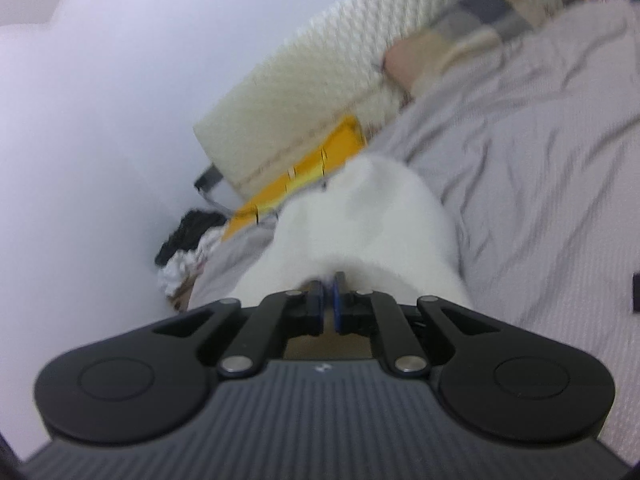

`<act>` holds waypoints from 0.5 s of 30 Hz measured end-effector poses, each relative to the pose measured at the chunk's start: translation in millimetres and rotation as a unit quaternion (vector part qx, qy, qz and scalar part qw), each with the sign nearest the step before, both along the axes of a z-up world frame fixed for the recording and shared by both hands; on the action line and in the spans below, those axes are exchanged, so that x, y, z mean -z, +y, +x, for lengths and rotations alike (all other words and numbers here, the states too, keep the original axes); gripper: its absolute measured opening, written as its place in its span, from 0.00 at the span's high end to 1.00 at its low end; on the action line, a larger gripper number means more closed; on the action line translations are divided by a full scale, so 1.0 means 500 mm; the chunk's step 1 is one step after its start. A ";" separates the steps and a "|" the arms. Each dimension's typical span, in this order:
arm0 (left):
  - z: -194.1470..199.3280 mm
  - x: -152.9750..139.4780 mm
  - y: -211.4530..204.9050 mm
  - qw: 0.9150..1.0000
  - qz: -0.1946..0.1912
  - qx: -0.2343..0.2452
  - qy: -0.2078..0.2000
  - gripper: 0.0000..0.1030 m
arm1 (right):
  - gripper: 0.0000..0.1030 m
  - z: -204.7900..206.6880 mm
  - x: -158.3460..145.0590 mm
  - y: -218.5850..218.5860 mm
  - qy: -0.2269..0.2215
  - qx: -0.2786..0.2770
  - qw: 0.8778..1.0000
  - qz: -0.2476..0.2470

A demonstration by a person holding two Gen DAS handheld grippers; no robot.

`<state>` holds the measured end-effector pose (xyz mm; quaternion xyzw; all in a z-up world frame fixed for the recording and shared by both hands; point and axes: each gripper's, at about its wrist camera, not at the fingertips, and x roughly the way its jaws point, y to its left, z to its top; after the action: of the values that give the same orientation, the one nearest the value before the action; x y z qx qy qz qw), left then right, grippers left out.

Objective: Fold large clothes

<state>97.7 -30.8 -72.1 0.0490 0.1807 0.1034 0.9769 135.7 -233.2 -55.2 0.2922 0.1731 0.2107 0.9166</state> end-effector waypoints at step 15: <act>-0.021 -0.008 0.161 0.981 -0.162 -0.101 0.045 0.12 | 0.93 0.013 -0.010 -0.102 -0.019 0.082 0.994 0.065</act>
<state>87.4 49.6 -68.0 -0.1241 0.2424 0.1682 0.9474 142.0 -284.0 -50.1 0.3606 0.1172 0.1511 0.9129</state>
